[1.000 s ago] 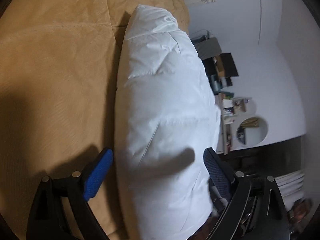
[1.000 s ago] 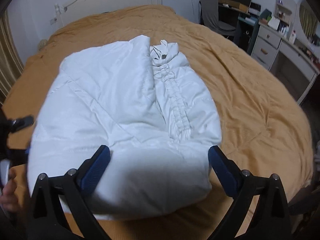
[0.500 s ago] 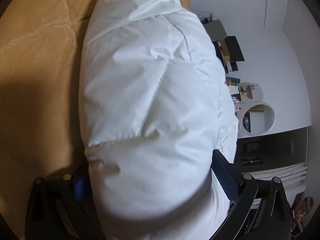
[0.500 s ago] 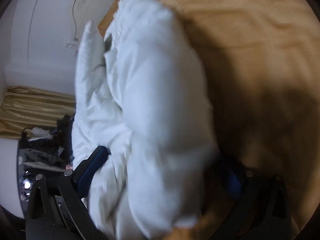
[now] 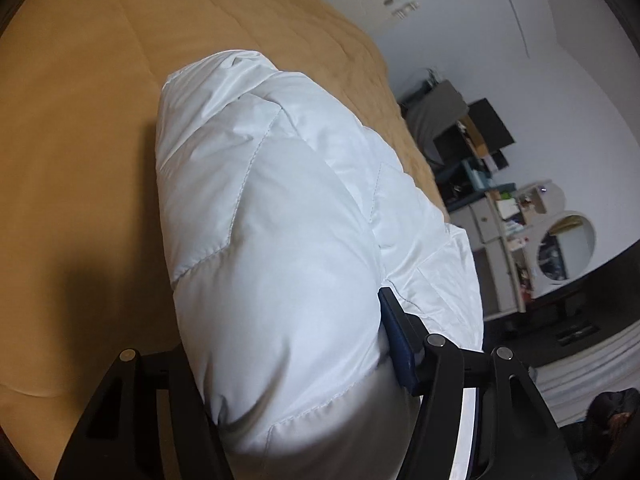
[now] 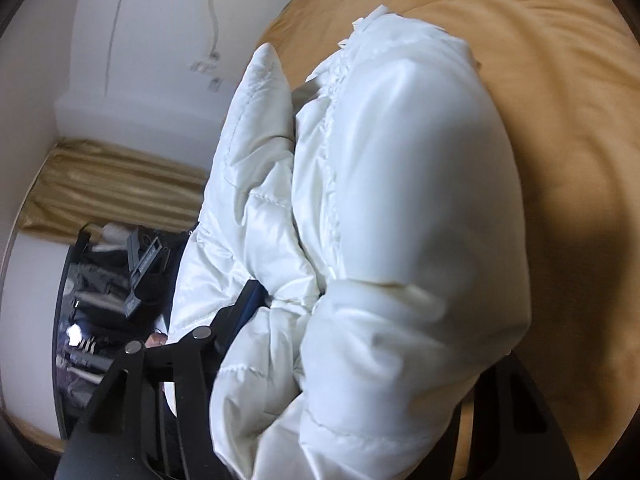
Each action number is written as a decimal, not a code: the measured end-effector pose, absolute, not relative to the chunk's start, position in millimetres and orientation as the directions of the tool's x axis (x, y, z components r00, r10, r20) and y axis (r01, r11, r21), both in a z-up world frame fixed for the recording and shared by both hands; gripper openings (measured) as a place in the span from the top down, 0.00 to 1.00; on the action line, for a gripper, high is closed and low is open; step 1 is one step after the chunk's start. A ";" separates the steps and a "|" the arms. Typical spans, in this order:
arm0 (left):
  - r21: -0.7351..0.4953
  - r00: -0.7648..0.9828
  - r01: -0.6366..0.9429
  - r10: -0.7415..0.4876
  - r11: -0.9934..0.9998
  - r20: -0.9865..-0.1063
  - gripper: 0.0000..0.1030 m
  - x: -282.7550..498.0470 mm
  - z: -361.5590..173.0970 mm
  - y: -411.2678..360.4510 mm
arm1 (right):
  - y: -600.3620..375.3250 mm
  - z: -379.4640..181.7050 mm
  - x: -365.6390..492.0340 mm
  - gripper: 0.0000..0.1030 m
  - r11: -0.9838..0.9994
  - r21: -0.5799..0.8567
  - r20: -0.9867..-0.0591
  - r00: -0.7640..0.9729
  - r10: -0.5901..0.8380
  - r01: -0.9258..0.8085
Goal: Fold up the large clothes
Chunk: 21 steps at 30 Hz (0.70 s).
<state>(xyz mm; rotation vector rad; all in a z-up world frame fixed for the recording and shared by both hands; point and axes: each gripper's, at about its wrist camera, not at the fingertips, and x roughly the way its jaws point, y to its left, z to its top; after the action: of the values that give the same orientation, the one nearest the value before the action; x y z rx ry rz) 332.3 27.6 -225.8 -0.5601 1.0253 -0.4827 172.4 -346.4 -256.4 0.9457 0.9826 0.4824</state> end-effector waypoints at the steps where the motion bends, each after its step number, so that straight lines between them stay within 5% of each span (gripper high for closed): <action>1: -0.621 0.453 0.102 -0.592 0.777 -0.667 0.40 328.7 -220.3 45.7 | -327.4 -256.4 179.2 0.42 0.520 0.853 -0.473 0.476 0.741 0.039; 7: -0.579 0.436 -0.012 -0.517 0.815 -0.737 0.37 323.3 -254.8 115.5 | -238.4 -291.1 191.9 0.42 0.514 0.857 -0.488 0.330 0.808 0.010; 10: -0.648 0.445 -0.061 -0.561 0.759 -0.698 0.30 318.0 -300.1 143.4 | -223.6 -343.8 199.3 0.31 0.486 0.866 -0.499 0.264 0.826 0.114; 21: -0.648 0.470 -0.150 -0.523 0.747 -0.711 0.24 293.5 -281.6 149.0 | -221.6 -348.4 195.4 0.31 0.484 0.868 -0.494 0.279 0.824 0.110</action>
<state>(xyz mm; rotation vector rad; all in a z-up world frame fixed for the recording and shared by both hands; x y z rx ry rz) 293.5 149.0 -281.6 -0.7231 1.0790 -0.2549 195.4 -221.6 -348.4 0.9758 1.2134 0.5977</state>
